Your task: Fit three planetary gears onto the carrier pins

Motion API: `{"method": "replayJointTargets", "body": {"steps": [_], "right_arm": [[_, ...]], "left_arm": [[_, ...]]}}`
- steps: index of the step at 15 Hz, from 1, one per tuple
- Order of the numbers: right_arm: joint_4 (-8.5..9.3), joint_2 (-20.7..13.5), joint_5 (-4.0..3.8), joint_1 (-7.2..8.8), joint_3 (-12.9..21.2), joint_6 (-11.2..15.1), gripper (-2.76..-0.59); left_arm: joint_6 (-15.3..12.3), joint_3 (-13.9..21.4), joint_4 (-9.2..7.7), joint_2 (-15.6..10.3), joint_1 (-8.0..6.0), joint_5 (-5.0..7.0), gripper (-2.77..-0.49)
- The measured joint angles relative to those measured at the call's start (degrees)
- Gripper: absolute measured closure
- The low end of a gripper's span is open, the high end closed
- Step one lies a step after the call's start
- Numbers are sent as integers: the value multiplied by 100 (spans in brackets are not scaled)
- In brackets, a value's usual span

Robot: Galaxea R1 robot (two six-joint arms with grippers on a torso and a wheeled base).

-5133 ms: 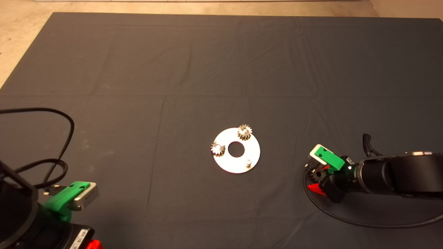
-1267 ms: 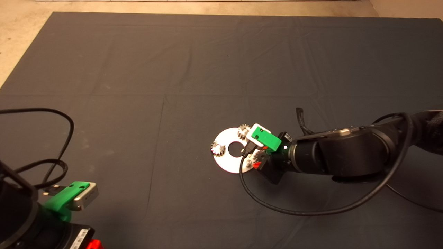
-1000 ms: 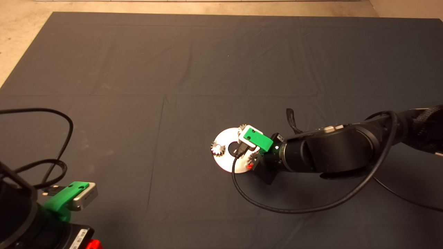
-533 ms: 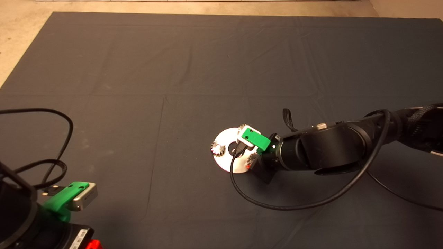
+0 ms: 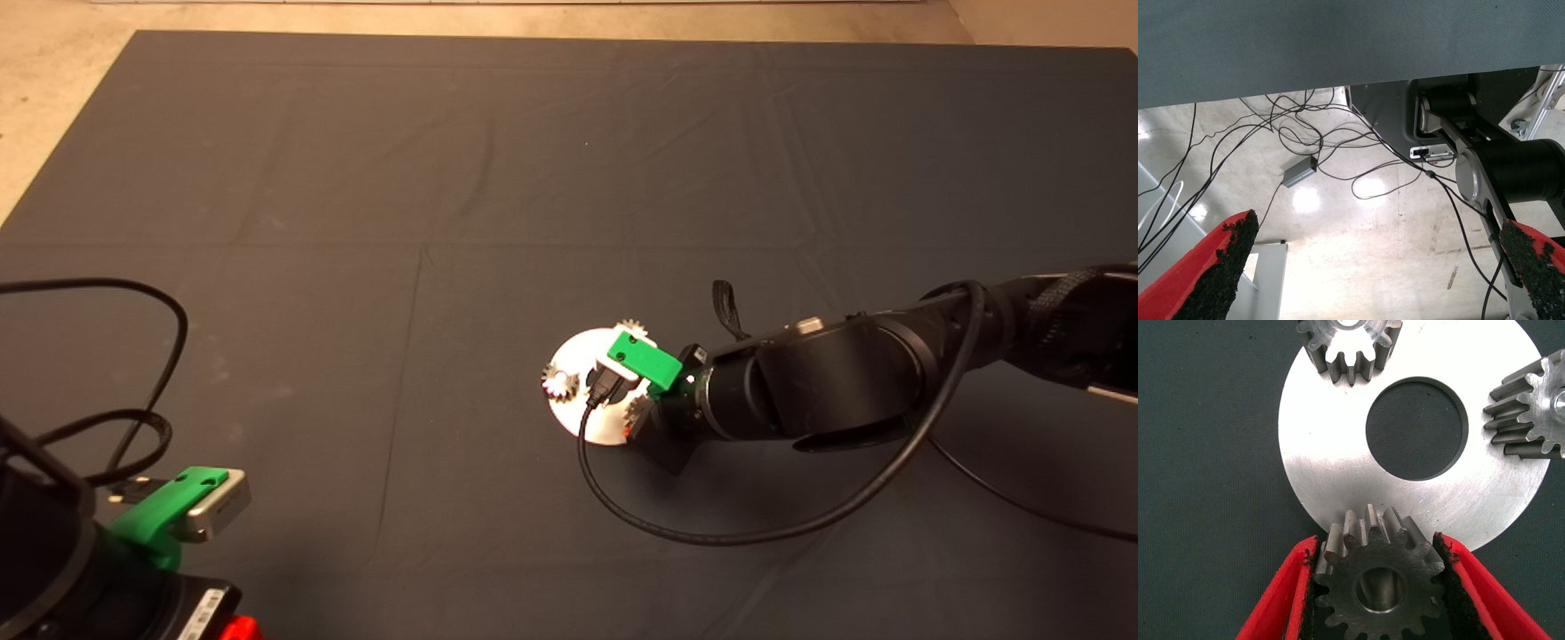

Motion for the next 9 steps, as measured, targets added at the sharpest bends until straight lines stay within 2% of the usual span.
{"method": "replayJointTargets", "body": {"steps": [9], "right_arm": [[0, 60, -11, 0, -118, -2, -110]], "left_arm": [[2, 0, 0, 0, 0, 2, -262]]}}
